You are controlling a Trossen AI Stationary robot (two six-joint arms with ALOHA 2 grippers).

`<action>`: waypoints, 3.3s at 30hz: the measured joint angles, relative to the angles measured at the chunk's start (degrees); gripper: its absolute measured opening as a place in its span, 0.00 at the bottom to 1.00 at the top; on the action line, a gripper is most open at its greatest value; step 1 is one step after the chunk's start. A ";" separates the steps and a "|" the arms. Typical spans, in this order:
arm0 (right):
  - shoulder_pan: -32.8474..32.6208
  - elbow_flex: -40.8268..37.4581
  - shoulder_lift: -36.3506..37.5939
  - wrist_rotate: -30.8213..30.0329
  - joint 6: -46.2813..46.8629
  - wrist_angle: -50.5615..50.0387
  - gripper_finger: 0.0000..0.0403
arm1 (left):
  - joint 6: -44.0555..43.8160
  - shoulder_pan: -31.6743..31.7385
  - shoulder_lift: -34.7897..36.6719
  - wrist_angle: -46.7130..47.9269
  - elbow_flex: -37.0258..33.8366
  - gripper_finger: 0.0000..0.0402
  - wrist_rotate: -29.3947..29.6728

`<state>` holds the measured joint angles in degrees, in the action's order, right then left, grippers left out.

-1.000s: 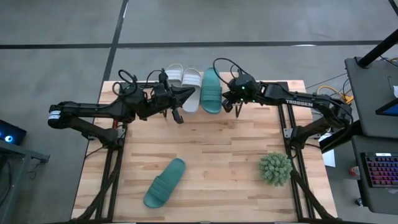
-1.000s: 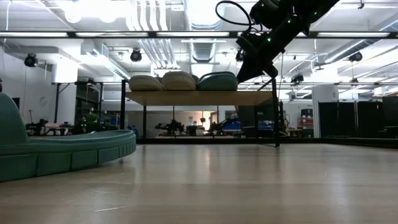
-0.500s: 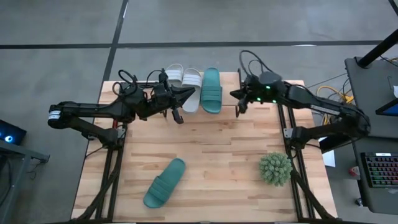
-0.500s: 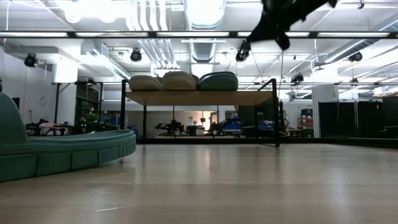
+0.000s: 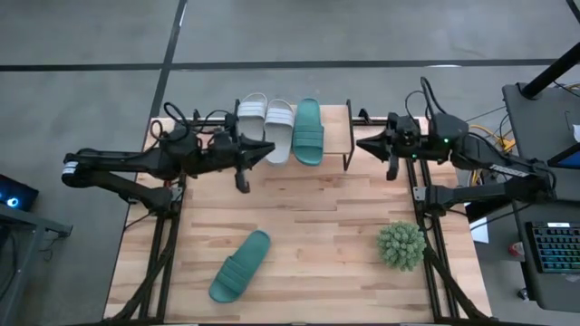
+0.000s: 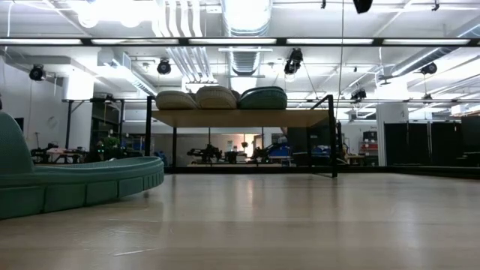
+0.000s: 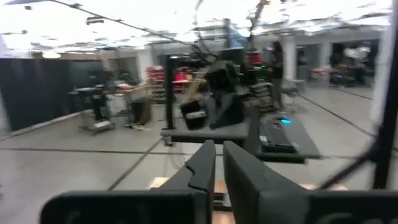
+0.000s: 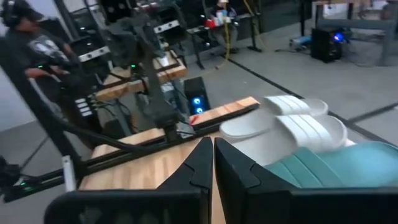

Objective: Pick and place slides into the shelf
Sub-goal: Put the green slide on the shelf

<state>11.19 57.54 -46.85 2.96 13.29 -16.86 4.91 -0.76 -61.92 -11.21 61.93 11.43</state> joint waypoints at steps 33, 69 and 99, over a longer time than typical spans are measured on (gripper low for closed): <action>-1.69 -0.04 -2.80 0.00 4.86 -0.87 0.24 | -13.63 -17.96 -3.03 61.63 17.44 0.38 -11.82; -1.69 -0.04 -2.95 -0.47 6.25 -6.27 0.33 | -2.84 -19.43 -36.68 71.72 12.72 0.44 -39.83; -1.69 -0.04 -2.95 -0.47 6.01 -6.69 0.33 | 0.60 -19.10 -43.33 71.32 10.10 0.38 -46.94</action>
<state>9.50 57.49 -49.80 2.49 19.30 -23.55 5.51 -19.86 -105.25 60.11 72.03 -35.51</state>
